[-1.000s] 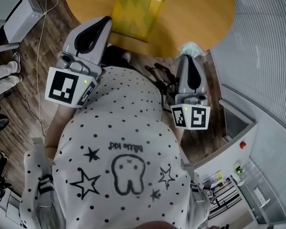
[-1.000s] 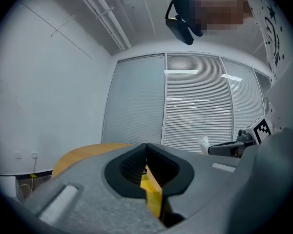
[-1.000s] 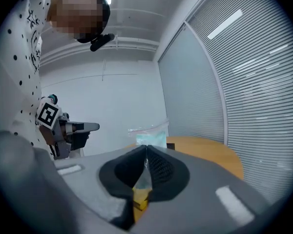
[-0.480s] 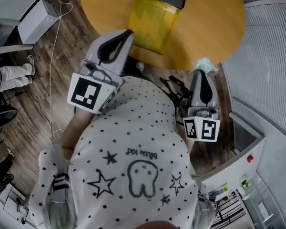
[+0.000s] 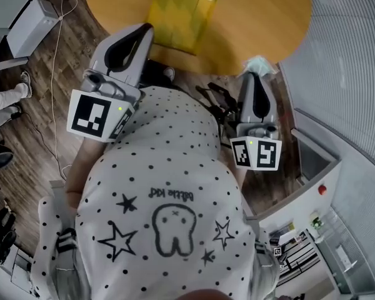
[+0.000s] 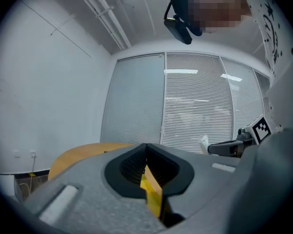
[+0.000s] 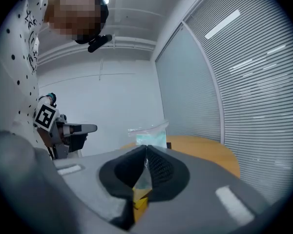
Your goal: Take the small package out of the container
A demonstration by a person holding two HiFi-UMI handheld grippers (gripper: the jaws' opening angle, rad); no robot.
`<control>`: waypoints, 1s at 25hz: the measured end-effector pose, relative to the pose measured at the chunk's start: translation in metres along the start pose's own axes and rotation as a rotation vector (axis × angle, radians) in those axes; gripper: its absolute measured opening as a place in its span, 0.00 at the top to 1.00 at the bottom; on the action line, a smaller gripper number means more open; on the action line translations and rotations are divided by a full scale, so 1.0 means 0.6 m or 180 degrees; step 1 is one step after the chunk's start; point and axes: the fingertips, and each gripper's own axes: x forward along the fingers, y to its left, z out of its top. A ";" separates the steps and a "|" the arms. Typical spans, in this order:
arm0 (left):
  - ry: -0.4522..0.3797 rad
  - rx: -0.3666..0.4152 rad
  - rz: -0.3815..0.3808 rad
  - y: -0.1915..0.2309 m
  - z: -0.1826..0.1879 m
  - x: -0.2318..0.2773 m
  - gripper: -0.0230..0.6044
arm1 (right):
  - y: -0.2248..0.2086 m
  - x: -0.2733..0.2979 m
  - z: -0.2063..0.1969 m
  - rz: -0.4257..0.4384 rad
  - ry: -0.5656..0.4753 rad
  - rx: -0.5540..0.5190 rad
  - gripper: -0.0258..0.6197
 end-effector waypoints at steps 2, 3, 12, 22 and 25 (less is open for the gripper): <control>-0.0006 -0.0005 -0.0002 0.000 0.000 0.000 0.95 | -0.002 -0.001 0.001 -0.0011 -0.0002 0.0000 0.95; -0.0005 -0.0006 -0.0002 -0.001 0.000 0.000 0.95 | -0.003 -0.001 0.002 -0.0013 -0.0003 0.0001 0.95; 0.0005 0.0008 -0.0004 -0.001 0.001 0.000 0.95 | -0.003 0.001 0.001 -0.0003 0.0003 0.0006 0.95; 0.0007 0.0032 -0.0045 -0.006 0.001 0.003 0.95 | -0.003 -0.003 0.000 -0.0002 0.0001 -0.0028 0.95; 0.0010 0.0035 -0.0046 -0.006 0.001 0.004 0.95 | -0.005 -0.003 0.000 -0.0008 0.0003 -0.0027 0.95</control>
